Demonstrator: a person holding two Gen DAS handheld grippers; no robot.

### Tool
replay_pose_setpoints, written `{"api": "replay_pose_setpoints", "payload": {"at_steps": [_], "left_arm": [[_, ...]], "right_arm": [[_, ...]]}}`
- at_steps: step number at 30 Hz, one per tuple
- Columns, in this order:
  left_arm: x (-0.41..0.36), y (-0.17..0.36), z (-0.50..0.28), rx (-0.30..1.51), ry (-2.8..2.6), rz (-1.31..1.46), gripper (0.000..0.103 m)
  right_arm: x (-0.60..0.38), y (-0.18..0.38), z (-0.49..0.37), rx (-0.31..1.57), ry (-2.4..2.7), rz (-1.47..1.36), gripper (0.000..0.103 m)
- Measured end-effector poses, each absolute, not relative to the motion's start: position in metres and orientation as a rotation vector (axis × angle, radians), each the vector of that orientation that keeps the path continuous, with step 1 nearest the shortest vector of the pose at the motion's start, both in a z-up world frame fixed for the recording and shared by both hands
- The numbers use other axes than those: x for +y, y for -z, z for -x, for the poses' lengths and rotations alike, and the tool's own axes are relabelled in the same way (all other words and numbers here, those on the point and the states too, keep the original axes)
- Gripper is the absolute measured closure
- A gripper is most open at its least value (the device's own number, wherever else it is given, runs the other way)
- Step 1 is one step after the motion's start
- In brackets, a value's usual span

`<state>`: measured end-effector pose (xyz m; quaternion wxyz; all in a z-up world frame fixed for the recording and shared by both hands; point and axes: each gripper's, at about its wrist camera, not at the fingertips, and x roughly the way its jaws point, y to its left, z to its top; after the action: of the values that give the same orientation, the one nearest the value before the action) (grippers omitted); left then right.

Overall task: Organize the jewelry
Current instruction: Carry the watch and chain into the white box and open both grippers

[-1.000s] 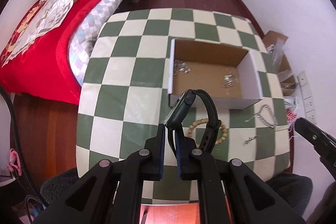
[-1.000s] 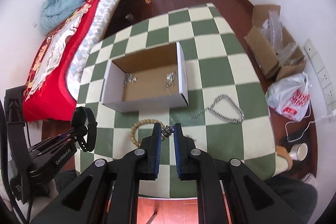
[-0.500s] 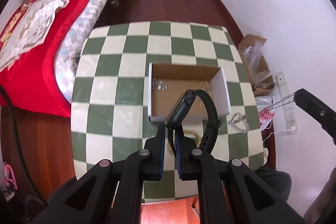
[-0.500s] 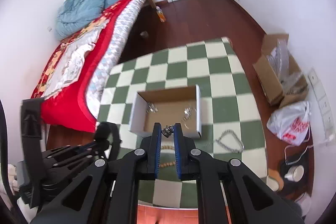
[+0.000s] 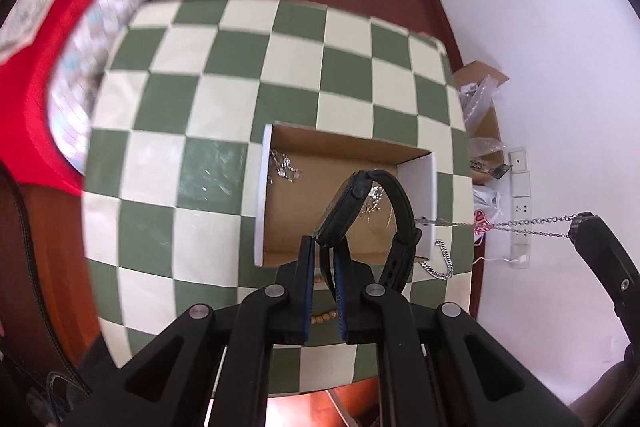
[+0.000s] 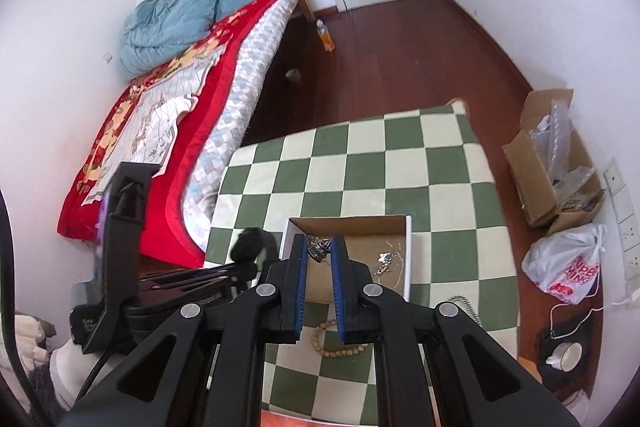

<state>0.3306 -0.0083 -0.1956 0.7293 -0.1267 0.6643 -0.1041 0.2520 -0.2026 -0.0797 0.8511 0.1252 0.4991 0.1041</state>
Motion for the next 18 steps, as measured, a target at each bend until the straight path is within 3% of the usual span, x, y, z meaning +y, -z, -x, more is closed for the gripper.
{"api": "replay_pose_setpoints", "payload": {"at_steps": [12,18], "left_arm": [[-0.016,0.257,-0.356,1.571,0.186,0.337,0.094],[-0.016,0.248,-0.36,1.53,0.159,0.322,0.08]], "right_arm": [[-0.188,0.184,-0.326,1.258,-0.23,-0.213,0.091],[-0.194,0.22,-0.347,1.346,-0.237,-0.27,0.09]]}}
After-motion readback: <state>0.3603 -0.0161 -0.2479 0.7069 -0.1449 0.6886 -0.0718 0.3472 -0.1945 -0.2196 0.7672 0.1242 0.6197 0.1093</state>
